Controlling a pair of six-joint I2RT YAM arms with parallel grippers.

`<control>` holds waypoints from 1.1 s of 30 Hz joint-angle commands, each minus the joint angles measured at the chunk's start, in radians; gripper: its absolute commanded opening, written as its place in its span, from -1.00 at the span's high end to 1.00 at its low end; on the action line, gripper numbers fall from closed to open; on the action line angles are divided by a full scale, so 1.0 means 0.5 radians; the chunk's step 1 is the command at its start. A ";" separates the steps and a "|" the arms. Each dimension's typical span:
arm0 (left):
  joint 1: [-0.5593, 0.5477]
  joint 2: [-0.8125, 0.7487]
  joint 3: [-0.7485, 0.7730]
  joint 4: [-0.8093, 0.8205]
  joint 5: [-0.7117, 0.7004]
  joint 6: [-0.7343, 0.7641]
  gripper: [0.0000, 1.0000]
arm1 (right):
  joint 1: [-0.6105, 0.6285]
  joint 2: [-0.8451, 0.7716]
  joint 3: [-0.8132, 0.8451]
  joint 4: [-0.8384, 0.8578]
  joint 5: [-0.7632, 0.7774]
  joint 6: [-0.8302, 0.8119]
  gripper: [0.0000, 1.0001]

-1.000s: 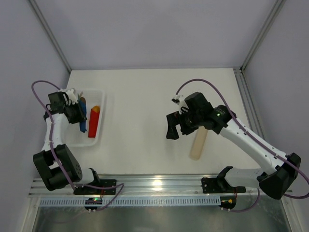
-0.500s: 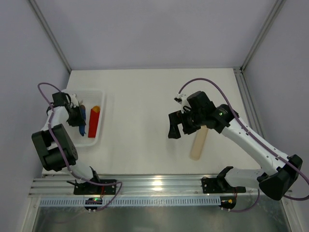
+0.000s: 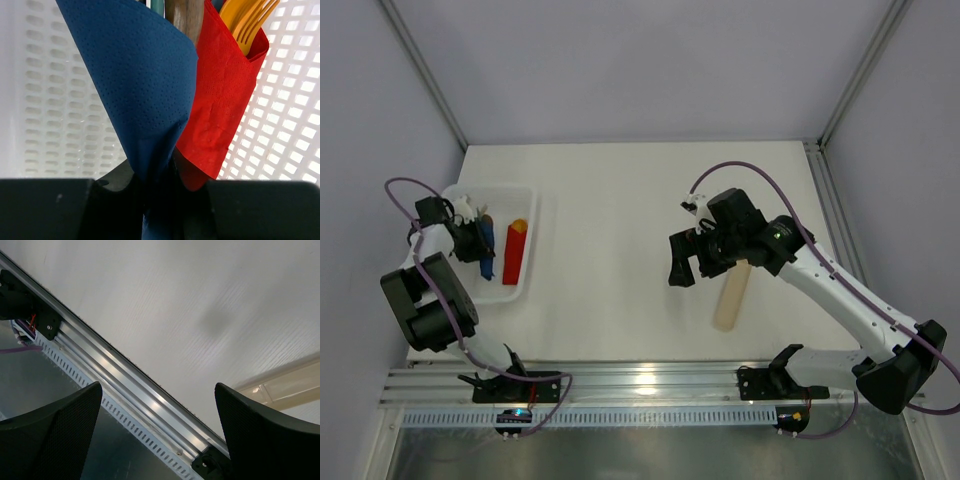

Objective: Place the utensils on the paper napkin and roll it up
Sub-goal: Place the utensils in the bin.

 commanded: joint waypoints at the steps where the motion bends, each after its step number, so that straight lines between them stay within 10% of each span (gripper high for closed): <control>1: 0.010 0.097 0.058 0.073 0.200 0.069 1.00 | -0.009 -0.051 0.049 -0.012 0.032 -0.021 -0.93; 33: 0.160 0.643 0.334 0.003 0.663 0.010 1.00 | -0.009 0.010 0.085 -0.049 0.050 -0.034 -0.93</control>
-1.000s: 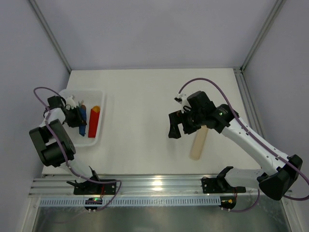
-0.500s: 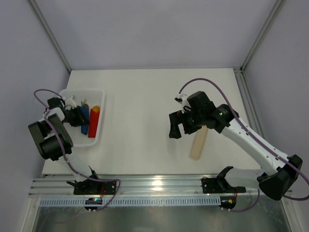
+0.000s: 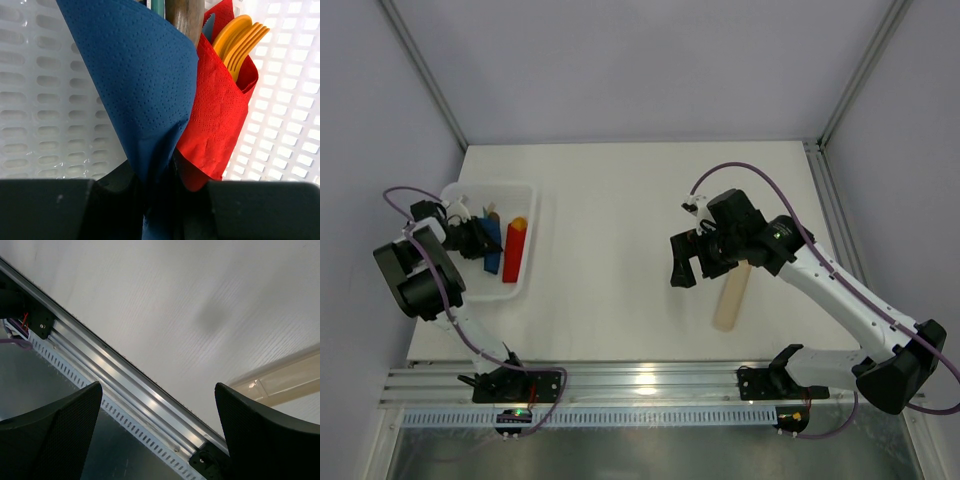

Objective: Place the utensils on the paper napkin and roll it up
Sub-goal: Place the utensils in the bin.

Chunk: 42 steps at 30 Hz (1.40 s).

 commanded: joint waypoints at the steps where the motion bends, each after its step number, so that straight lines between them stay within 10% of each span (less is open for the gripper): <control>1: 0.031 0.098 0.108 -0.074 0.116 -0.014 1.00 | -0.012 0.009 0.085 -0.012 0.006 -0.020 -0.93; 42: 0.046 -0.307 -0.057 -0.080 0.098 -0.039 1.00 | -0.009 -0.025 0.063 0.016 -0.031 -0.011 -0.93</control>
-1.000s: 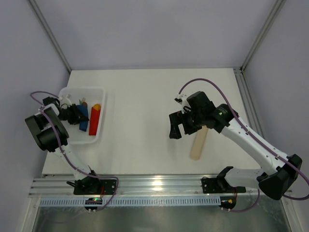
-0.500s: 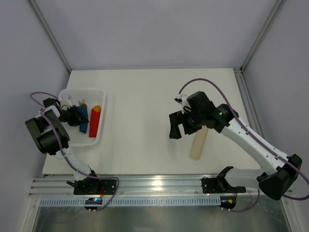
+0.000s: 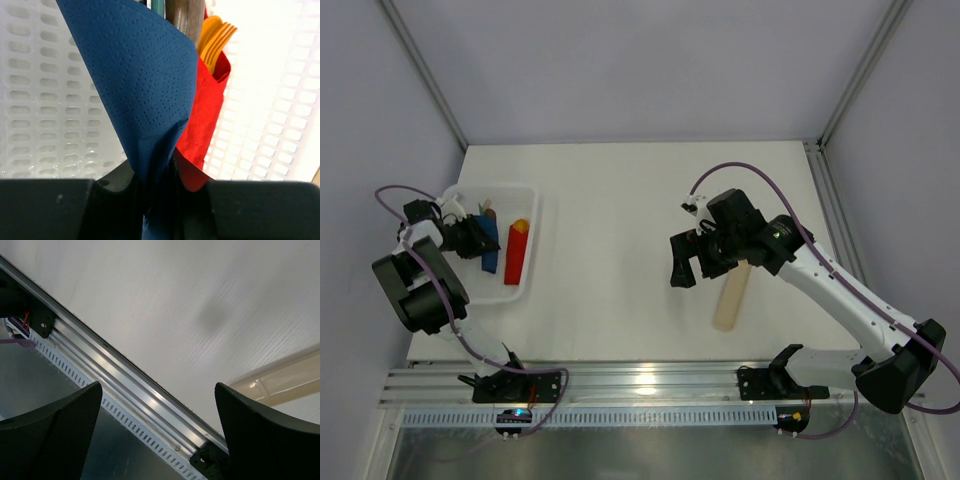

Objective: Place the utensils on the paper napkin and roll it up
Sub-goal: Place the utensils in the bin.

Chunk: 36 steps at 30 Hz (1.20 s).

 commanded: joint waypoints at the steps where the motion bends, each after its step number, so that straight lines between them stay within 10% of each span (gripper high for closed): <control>1: 0.008 -0.142 -0.017 -0.023 0.023 -0.004 1.00 | -0.011 -0.033 0.059 0.026 -0.019 -0.014 -0.93; 36: -0.020 0.179 0.048 -0.057 0.063 -0.019 0.71 | -0.008 -0.036 0.052 0.023 -0.001 -0.027 -0.93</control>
